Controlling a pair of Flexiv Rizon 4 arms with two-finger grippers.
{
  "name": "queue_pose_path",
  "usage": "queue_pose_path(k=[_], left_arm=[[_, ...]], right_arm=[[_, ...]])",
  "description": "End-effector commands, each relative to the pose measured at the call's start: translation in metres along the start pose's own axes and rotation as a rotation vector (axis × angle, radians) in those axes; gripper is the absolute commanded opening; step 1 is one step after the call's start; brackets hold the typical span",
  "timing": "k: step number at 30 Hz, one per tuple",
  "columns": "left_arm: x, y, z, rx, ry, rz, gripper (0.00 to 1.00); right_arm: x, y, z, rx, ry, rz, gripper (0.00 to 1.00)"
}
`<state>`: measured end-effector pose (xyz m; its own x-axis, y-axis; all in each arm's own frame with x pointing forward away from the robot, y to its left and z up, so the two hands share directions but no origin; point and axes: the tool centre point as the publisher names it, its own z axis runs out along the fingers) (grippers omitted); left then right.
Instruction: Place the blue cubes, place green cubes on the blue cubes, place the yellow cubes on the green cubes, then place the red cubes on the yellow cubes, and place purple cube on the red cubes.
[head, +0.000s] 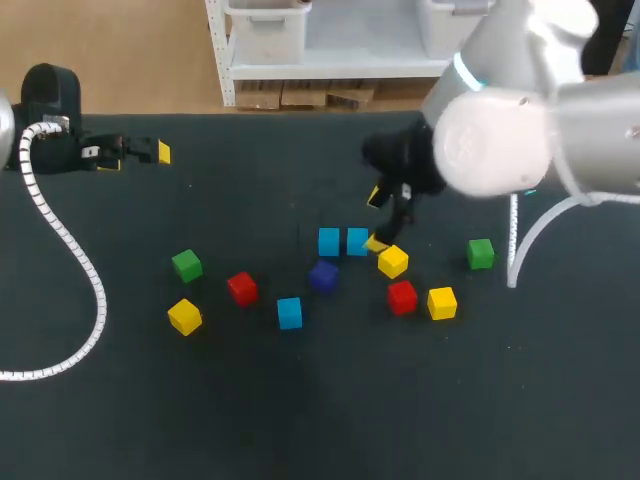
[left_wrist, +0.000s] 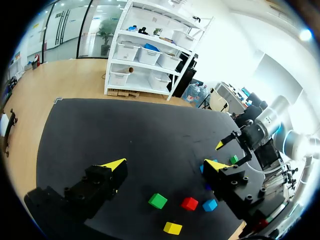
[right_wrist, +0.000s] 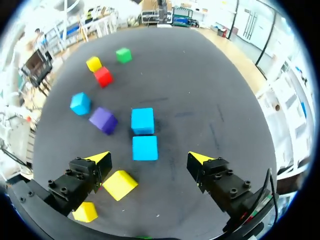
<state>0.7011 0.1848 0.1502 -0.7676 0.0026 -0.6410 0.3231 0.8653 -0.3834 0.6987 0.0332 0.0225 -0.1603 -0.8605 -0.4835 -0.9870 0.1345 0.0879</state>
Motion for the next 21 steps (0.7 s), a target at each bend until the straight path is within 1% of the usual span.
queue_pose_path(k=[1, 5, 9, 12, 14, 21], left_arm=[[0.0, 0.0, 0.0, 0.0, 0.0, 0.0, 1.0], [0.0, 0.0, 0.0, 0.0, 0.0, 0.0, 1.0], [0.0, 0.0, 0.0, 0.0, 0.0, 0.0, 1.0], [0.0, 0.0, 0.0, 0.0, 0.0, 0.0, 1.0], [0.0, 0.0, 0.0, 0.0, 0.0, 0.0, 1.0], [0.0, 0.0, 0.0, 0.0, 0.0, 0.0, 1.0]], right_arm=[[0.019, 0.0, -0.035, -0.051, -0.107, 0.018, 1.0], [0.032, 0.006, -0.062, -0.054, -0.127, -0.011, 1.0], [0.045, 0.014, -0.081, -0.058, -0.11, -0.084, 1.0], [0.054, 0.018, -0.09, -0.059, -0.095, -0.122, 1.0], [0.06, 0.019, -0.095, -0.059, -0.099, -0.137, 1.0], [0.08, 0.018, -0.108, -0.046, -0.117, -0.144, 1.0]])
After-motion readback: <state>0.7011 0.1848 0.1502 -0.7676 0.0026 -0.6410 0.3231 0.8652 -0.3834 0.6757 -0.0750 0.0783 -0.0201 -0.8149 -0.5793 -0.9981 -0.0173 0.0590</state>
